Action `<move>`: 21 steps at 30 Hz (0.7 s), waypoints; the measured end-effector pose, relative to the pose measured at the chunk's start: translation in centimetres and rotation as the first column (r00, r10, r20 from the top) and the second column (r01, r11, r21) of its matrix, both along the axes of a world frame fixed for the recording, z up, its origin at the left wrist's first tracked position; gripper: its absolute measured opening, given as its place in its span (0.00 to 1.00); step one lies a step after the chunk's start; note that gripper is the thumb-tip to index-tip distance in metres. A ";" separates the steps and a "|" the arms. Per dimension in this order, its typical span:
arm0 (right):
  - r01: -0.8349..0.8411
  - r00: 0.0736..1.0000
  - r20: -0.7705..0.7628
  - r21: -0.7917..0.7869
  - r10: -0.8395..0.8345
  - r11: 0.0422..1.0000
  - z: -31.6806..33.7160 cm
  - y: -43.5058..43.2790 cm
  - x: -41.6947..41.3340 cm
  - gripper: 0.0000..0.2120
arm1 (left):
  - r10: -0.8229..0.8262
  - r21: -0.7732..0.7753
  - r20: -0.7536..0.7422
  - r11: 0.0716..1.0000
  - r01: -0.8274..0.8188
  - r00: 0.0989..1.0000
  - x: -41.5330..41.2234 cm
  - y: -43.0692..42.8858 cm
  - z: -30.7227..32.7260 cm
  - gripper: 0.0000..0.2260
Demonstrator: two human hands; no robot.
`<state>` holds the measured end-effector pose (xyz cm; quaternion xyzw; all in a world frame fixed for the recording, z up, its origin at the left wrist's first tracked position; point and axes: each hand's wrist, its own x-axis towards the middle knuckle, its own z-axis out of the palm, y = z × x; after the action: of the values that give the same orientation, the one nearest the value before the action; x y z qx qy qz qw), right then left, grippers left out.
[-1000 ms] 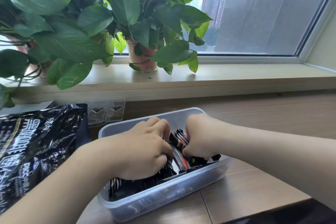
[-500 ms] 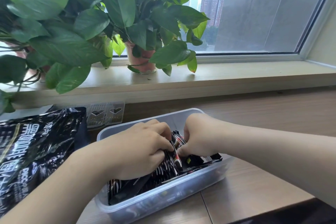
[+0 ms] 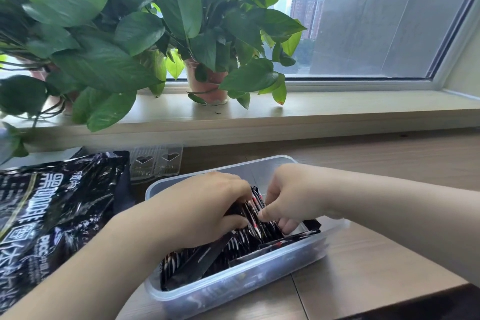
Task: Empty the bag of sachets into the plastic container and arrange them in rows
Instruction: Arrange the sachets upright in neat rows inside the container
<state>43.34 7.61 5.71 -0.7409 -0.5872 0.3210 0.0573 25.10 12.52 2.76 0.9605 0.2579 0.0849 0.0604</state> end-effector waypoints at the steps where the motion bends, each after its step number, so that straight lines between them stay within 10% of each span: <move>1: -0.002 1.000 0.001 0.007 0.002 1.000 0.0 -0.1 0.0 0.14 | -0.002 0.002 0.028 1.000 0.002 1.000 0.1 0.0 0.1 0.10; 21: -0.161 0.980 -0.125 -0.051 0.154 0.986 0.7 -0.2 1.3 0.13 | -0.134 -0.048 -0.006 0.990 0.134 0.991 0.1 -0.4 0.1 0.18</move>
<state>44.65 7.46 6.44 -0.6727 -0.6294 0.3865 0.0446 25.24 12.08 2.88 0.9744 0.1950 0.0698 0.0876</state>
